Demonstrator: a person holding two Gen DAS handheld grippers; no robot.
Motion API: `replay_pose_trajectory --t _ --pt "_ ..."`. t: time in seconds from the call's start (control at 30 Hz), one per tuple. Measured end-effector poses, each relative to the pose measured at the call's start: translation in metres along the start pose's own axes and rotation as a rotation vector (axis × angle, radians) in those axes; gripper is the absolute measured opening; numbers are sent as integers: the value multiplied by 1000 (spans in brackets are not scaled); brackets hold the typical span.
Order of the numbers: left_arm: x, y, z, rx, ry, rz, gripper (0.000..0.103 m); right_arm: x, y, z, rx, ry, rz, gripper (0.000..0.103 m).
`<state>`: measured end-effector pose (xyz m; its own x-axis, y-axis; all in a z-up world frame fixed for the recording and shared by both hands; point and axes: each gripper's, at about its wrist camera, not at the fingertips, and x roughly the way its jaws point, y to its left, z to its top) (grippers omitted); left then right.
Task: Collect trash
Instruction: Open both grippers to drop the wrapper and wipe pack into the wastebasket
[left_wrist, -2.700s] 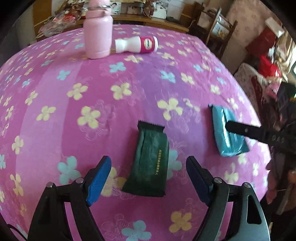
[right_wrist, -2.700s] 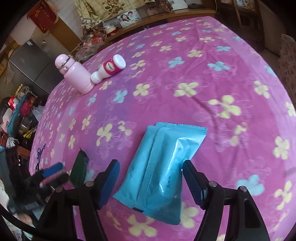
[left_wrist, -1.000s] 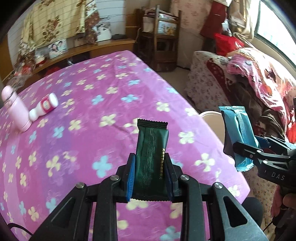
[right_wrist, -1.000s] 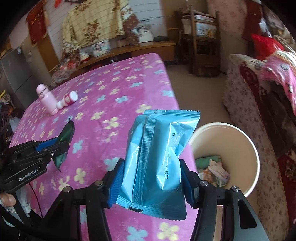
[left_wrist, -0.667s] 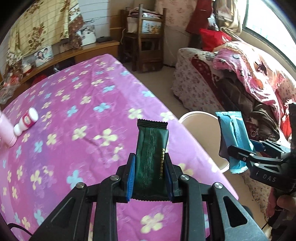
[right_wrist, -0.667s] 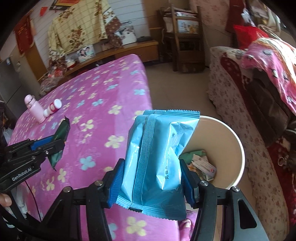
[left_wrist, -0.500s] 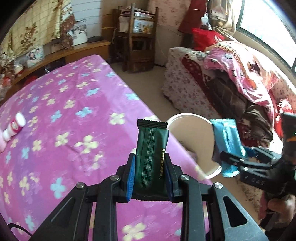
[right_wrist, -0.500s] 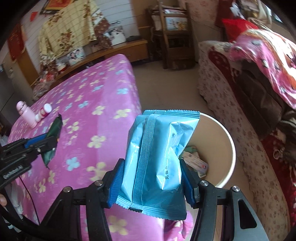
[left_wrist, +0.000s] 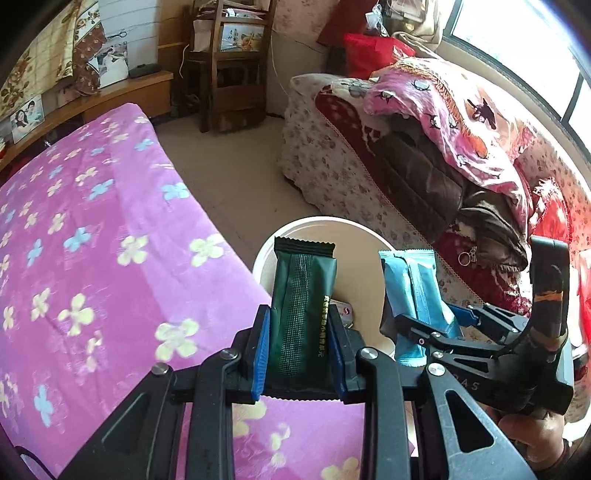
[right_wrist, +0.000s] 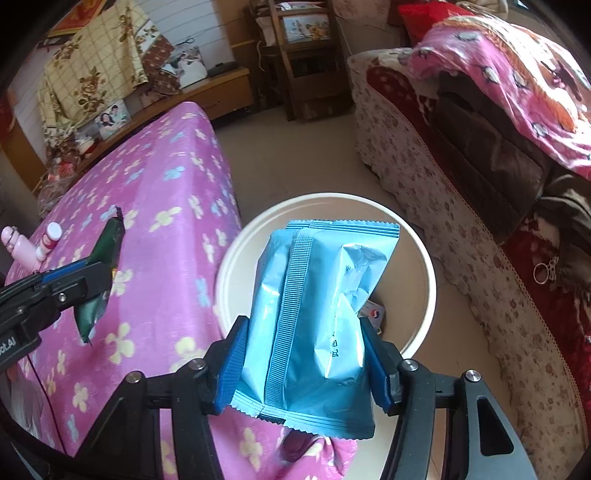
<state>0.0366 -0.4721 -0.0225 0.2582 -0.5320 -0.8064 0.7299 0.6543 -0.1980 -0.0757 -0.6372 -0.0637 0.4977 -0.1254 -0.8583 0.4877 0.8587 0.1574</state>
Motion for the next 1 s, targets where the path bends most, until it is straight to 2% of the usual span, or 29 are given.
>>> replay_pose_trajectory --t 0.23,0.33,0.37,0.4,0.47,0.63,0.8,1.0 --pt "15 -3 7 -6 1 -14 30 17 -16 -1 42 14 -16 63" --pt "19 -1 9 -20 -7 -19 34 22 -22 -2 61 15 -4 65" --pt "21 1 9 -29 -7 -23 42 24 -24 -1 68 17 1 68" --pt "22 2 9 -38 -7 -30 56 26 -26 -1 84 18 8 70" --pt "24 5 8 -52 -12 -49 73 28 -31 -2 114 7 26 71" --pt "26 9 6 -61 -12 -35 73 31 -38 -4 160 21 58 73" --pt "20 15 2 -73 -18 -31 73 31 -31 -9 146 35 52 73" --pt "2 20 -6 -71 -54 12 73 22 -17 -12 106 28 25 73"
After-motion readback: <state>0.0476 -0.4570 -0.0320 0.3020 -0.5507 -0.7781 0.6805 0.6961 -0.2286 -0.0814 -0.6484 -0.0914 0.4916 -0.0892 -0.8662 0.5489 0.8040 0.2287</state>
